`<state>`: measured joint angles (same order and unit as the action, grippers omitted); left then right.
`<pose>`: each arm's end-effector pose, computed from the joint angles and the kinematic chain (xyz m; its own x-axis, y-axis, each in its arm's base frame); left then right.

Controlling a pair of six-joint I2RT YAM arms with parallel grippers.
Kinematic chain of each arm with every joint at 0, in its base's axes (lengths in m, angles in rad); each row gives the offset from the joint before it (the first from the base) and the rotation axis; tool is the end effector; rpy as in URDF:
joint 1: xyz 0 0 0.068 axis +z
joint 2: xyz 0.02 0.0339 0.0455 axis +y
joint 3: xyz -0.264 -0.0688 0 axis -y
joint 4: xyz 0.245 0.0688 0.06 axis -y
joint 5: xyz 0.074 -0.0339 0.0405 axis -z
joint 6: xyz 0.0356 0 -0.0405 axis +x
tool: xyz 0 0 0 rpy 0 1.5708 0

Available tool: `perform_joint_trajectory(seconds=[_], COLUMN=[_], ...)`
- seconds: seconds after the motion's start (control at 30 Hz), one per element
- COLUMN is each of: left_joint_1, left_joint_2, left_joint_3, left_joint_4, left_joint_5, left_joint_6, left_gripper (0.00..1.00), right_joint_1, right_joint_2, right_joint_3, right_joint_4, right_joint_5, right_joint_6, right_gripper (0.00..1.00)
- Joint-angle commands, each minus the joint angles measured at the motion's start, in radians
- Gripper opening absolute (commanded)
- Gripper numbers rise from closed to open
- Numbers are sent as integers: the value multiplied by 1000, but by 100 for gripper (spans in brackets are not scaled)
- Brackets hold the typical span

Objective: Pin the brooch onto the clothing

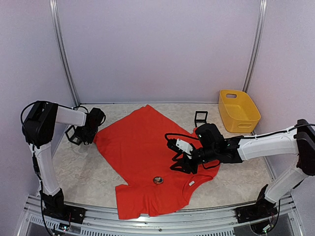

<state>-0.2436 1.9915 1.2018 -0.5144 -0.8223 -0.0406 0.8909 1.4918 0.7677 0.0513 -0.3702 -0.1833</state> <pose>0.3642 -0.0636 0.1280 -0.9345 0.2038 -0.2920 -0.0612 0.7159 0.6955 0.1825 0.2463 0.1925 -0.2207 -0.5432 -0.8101 -0.9591 0.2716 0.0791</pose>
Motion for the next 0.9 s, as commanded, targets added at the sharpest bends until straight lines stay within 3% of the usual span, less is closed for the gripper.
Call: perform_joint_trajectory(seconds=[0.0, 0.17, 0.3, 0.47, 0.67, 0.87], left_joint_1=[-6, -18, -32, -100, -250, -474], left_joint_2=[-30, -106, -268, -526, -783, -870], left_joint_3=[10, 13, 11, 31, -7, -42], left_joint_4=[-23, -27, 18, 55, 184, 367], left_joint_5=[-14, -95, 9, 286, 785, 1189], left_joint_6=[-20, -48, -41, -37, -30, -6], left_gripper=[0, 0, 0, 0, 0, 0], right_joint_1=[-6, -5, -15, -62, -116, -114], right_joint_2=[-4, -13, -48, -133, -266, -262], right_joint_3=[16, 28, 34, 30, 45, 156], right_joint_4=[-11, -14, 11, 77, 199, 281], right_joint_5=[-10, -3, -11, -67, -174, -447], right_joint_6=[-4, 3, 23, 85, 179, 280], right_gripper=[42, 41, 41, 42, 43, 46])
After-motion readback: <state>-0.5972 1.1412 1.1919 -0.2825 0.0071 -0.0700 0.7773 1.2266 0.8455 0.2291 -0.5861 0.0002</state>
